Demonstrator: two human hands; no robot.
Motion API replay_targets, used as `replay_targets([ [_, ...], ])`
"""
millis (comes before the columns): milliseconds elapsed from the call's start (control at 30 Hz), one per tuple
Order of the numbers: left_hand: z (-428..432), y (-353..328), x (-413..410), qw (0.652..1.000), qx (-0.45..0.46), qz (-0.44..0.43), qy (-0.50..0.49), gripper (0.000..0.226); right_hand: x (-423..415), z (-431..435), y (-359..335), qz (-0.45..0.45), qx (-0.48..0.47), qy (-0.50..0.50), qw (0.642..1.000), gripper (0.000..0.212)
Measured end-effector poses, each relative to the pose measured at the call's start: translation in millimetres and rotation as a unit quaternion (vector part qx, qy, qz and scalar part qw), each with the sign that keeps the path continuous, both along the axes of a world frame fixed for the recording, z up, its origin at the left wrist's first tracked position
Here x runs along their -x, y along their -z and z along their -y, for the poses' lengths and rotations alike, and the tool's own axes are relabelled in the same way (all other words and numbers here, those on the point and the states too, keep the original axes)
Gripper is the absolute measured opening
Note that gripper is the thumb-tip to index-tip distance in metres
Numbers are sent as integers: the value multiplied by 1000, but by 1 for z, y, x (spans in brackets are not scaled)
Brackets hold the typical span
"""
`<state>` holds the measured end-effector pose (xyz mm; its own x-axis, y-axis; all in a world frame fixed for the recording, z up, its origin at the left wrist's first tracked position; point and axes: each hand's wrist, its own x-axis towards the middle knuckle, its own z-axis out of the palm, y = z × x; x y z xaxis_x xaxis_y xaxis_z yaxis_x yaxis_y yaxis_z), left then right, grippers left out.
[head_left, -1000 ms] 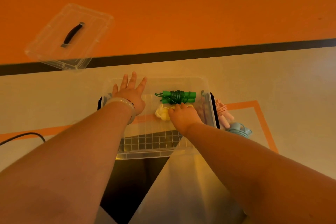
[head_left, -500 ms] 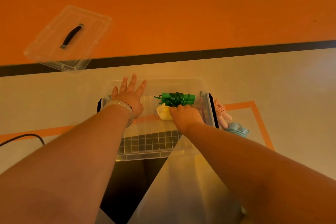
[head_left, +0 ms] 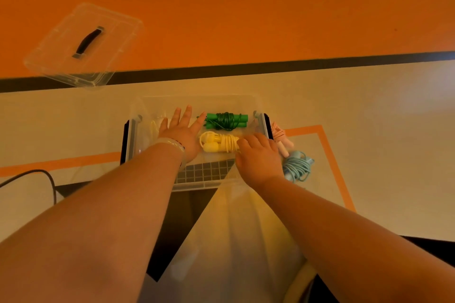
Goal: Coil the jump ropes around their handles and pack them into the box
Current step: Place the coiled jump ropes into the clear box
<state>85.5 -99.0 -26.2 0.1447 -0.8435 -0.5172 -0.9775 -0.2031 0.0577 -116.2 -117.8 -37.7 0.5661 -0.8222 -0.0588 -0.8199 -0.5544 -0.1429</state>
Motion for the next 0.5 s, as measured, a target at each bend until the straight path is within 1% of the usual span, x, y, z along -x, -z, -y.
replay_targets([
  [33, -1, -2, 2, 1000, 5, 2, 3, 73, 6, -4, 0, 28, 19, 24, 999, 26],
  [100, -2, -5, 4, 1000, 13, 4, 6, 73, 20, -8, -1, 85, 38, 105, 990, 35],
  [167, -1, -6, 4, 1000, 16, 6, 8, 75, 39, -5, -1, 126, 4, 215, 968, 42],
  [233, 1, -7, 4, 1000, 17, 12, 8, 77, 61, 1, 1, 133, -26, 294, 946, 43],
  [300, 2, -4, 4, 1000, 19, 17, 8, 77, 80, 4, 8, 123, -64, 316, 938, 42],
  [367, 3, 1, 5, 999, 22, 23, 13, 74, 93, 3, 19, 81, -120, 311, 939, 42],
  [433, 2, 8, 6, 999, 19, 24, 14, 71, 101, 3, 28, 37, -168, 313, 934, 45],
  [500, 1, 15, 6, 999, 17, 28, 14, 73, 102, 6, 34, 23, -197, 328, 924, 49],
])
